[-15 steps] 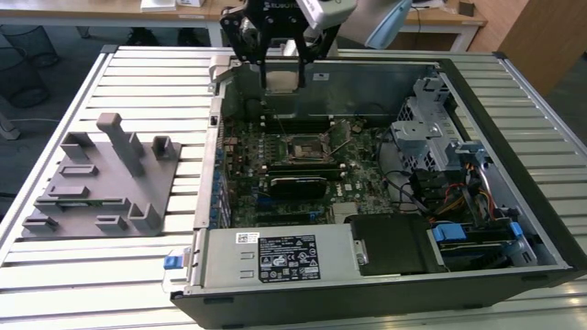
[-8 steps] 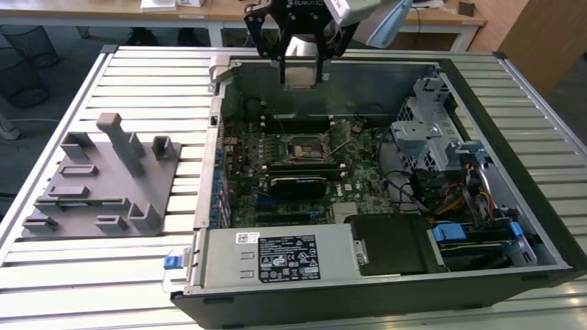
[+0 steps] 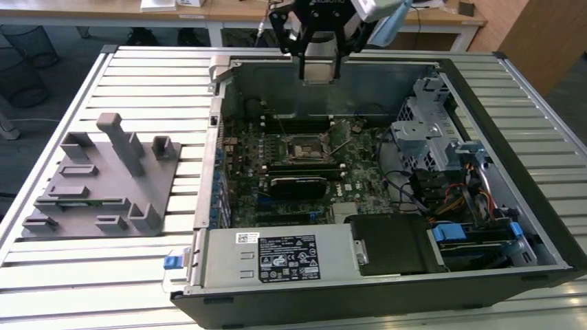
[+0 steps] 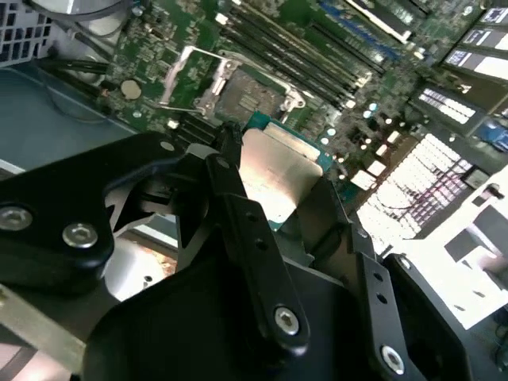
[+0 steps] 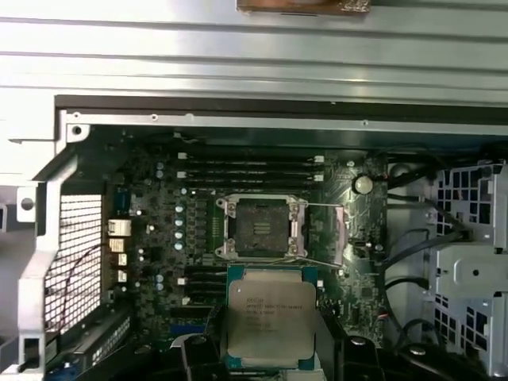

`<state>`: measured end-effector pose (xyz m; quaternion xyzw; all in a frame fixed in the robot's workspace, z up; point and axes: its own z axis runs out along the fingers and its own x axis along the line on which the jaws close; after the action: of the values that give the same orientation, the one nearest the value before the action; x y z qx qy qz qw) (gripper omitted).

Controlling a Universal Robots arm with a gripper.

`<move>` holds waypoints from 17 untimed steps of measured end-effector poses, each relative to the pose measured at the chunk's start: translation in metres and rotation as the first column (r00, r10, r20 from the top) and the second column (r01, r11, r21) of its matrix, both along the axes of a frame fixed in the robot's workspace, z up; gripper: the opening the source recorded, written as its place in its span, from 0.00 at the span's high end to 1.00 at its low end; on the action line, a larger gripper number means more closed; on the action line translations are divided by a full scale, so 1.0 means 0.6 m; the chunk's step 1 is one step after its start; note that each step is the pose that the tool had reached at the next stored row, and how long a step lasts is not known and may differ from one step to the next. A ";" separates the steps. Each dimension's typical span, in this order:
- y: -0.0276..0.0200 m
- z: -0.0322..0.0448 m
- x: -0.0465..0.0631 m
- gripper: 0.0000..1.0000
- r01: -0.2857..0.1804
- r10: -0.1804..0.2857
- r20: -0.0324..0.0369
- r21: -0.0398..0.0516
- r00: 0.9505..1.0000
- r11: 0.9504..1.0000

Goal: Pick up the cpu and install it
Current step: 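Pick up the cpu and move it towards the insertion slot, then place the cpu into insertion slot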

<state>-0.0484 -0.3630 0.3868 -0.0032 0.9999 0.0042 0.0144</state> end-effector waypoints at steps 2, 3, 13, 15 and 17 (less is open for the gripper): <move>0.0003 -0.001 0.015 0.47 0.000 0.000 0.000 0.000 1.000 1.000; 0.0004 -0.001 0.022 0.47 0.000 0.000 0.000 0.000 1.000 1.000; 0.0003 -0.007 0.070 0.47 0.001 -0.001 0.000 -0.001 1.000 1.000; 0.0003 -0.007 0.074 0.47 0.001 -0.001 0.000 -0.001 1.000 1.000; 0.0003 -0.007 0.076 0.47 0.004 -0.004 0.000 -0.001 1.000 1.000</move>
<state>-0.0029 -0.3628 0.3827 -0.0013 0.9999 0.0039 0.0144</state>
